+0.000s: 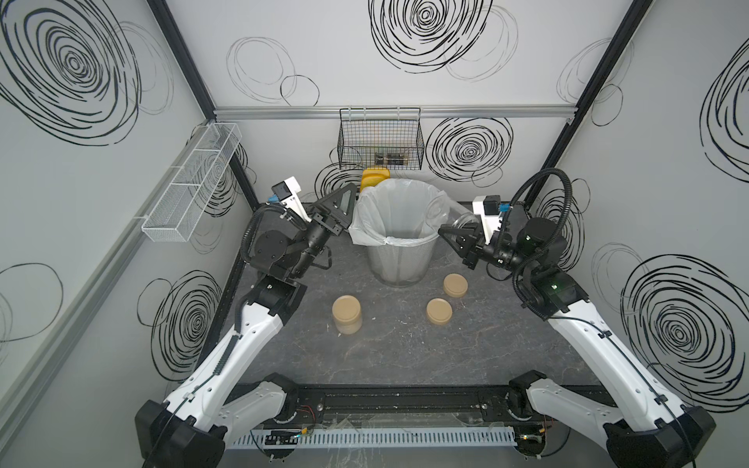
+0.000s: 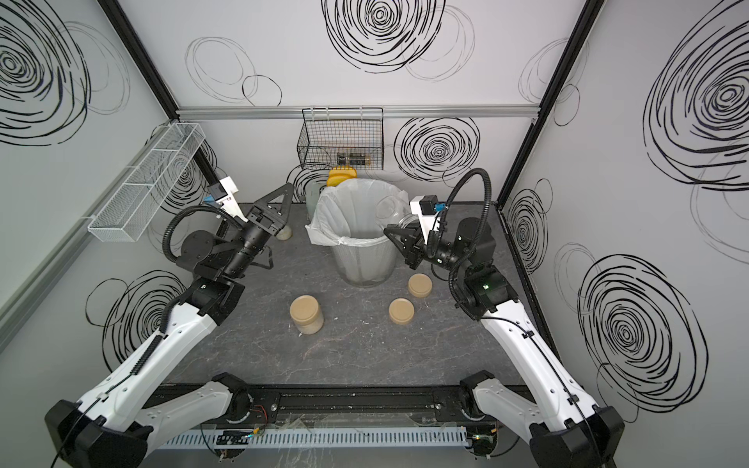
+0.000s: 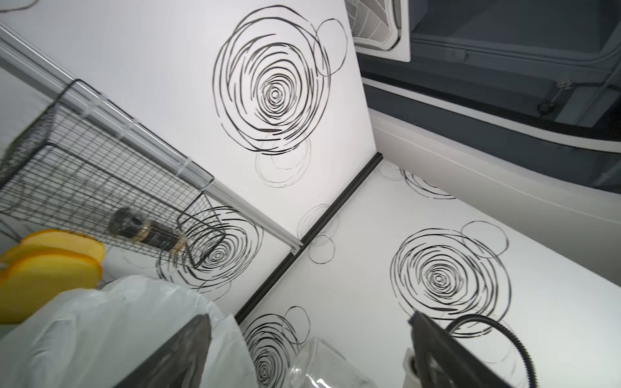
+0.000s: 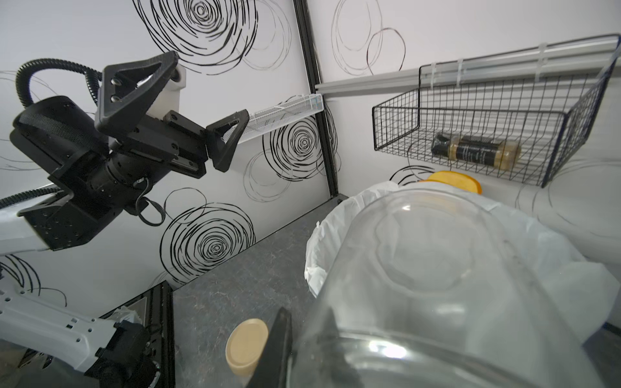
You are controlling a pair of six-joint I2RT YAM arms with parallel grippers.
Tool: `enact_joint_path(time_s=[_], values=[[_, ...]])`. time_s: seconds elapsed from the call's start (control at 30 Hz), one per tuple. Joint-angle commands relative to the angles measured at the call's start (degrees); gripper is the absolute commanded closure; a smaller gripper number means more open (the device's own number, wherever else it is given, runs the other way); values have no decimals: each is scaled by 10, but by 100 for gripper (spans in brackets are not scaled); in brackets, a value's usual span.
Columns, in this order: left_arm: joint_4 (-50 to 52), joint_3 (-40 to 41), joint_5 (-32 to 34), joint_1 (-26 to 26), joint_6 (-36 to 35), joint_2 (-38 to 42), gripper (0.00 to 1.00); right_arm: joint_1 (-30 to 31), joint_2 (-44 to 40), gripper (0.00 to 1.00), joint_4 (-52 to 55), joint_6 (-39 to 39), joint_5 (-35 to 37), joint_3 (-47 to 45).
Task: Empty moldy rice from jars
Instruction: Place the jar at the center of the board.
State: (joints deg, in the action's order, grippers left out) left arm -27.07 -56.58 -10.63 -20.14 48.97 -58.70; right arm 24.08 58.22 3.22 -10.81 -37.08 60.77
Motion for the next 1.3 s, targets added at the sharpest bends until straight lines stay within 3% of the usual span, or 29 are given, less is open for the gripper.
enact_joint_path(time_s=[0.0, 0.33, 0.6, 0.87, 1.1, 1.27], values=[[76, 24, 21, 14, -67, 36, 4, 25, -27, 100, 122, 33, -22, 13], [127, 88, 42, 44, -88, 105, 4, 189, -34, 100, 293, 2, 102, -43], [126, 96, 36, 47, -75, 97, 4, 279, 20, 100, 272, -33, 171, -103], [120, 94, 31, 47, -66, 91, 4, 300, 146, 100, 283, 35, 208, -80], [135, 97, 43, 50, -62, 101, 4, 300, 299, 100, 360, 99, 226, 31], [138, 100, 40, 58, -62, 106, 4, 304, 355, 100, 386, 133, 244, 72]])
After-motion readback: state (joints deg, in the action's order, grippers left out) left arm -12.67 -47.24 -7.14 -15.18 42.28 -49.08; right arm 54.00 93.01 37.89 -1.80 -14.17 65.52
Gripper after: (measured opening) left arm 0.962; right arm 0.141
